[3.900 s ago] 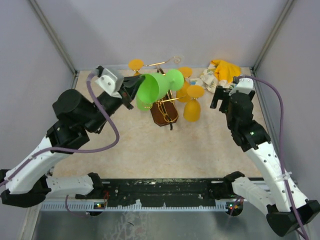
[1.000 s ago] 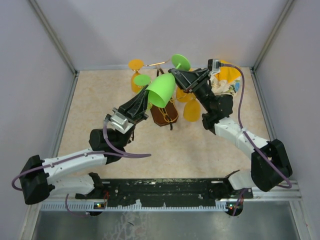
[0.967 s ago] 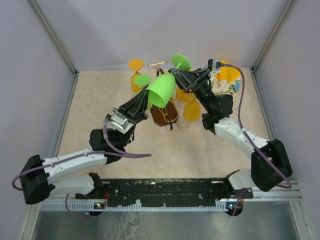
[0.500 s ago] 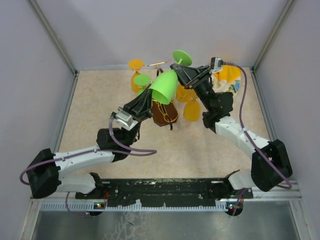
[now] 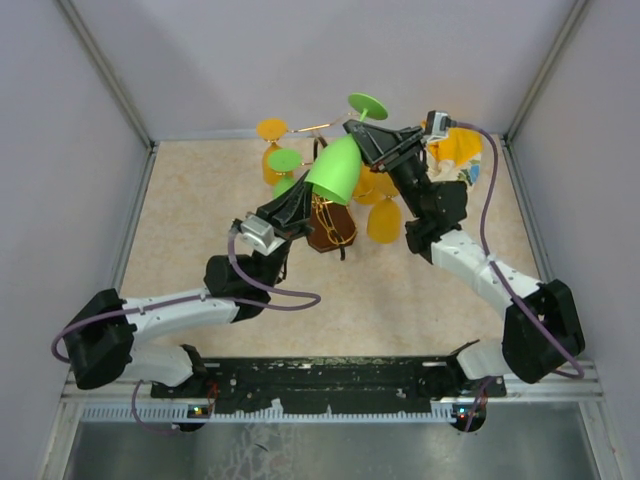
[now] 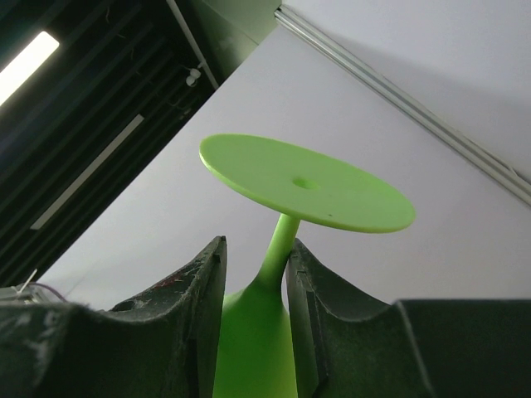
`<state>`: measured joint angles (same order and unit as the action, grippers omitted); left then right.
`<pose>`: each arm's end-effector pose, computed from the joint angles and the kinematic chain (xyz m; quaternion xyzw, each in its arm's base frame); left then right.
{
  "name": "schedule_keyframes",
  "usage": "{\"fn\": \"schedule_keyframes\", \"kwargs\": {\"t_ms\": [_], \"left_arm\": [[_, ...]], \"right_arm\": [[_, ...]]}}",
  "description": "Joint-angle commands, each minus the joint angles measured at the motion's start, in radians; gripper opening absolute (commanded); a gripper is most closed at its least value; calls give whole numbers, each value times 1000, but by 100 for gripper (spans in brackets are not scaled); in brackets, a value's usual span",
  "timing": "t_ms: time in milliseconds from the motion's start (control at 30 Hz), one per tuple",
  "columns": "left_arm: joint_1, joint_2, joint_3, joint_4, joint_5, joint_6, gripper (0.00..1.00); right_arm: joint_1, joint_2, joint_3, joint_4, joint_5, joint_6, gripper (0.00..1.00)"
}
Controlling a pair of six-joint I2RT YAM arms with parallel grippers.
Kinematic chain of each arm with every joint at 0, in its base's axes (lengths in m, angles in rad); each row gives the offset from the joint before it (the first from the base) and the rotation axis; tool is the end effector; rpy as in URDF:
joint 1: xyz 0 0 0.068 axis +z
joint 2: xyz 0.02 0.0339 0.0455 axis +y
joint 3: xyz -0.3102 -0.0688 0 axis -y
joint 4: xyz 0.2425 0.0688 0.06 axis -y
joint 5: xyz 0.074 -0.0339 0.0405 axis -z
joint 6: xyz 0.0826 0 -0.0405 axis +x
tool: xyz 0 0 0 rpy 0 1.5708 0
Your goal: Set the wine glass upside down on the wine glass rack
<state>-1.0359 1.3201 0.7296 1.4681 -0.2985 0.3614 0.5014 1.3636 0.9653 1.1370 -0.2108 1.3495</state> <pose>0.1614 -0.2247 0.4465 0.1090 0.3472 -0.2601 0.8944 0.2700 0.1677 0.4825 0.0777 0.4059 0.7523 0.5131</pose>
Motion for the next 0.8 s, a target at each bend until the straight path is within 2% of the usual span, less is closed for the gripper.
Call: {"fn": "schedule_keyframes", "kwargs": {"t_ms": [0, 100, 233, 367, 533, 667, 767], "left_arm": [[-9, 35, -4, -44, 56, -61, 5], [-9, 39, -5, -45, 56, -60, 10], [-9, 30, -15, -46, 52, -53, 20], [-9, 7, -37, -53, 39, -36, 32], [-8, -43, -76, -68, 8, -3, 44], [-9, -92, -107, -118, 7, 8, 68], [-9, -140, -129, -217, 33, 7, 75]], "right_arm": [[40, -1, 52, -9, -95, -62, 33], [42, 2, 62, -31, -102, -83, 25], [42, -5, 69, -68, -105, -126, 10], [42, -32, 72, -155, -85, -210, 1], [42, -87, 86, -295, -36, -359, 0], [42, -135, 110, -398, 11, -486, 0], [42, -167, 132, -487, 54, -595, 0]]}}
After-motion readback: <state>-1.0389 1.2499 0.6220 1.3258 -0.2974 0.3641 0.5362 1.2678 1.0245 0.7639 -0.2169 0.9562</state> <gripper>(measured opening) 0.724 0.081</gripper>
